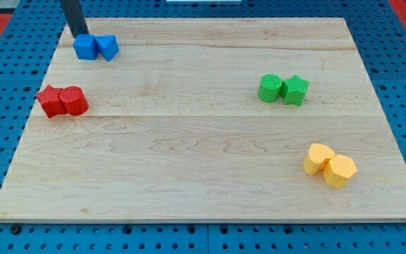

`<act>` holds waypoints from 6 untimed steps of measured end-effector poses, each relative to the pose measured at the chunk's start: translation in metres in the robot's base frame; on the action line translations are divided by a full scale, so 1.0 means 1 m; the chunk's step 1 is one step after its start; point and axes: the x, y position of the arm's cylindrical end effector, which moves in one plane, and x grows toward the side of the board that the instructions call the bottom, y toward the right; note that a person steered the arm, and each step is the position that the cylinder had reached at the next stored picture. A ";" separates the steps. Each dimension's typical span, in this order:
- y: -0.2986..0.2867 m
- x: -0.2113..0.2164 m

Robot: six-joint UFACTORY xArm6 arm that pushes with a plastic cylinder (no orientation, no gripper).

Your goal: Separate the blue blocks

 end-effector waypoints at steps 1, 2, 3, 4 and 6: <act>0.039 0.001; 0.052 0.012; 0.041 0.032; 0.039 0.004; -0.017 0.009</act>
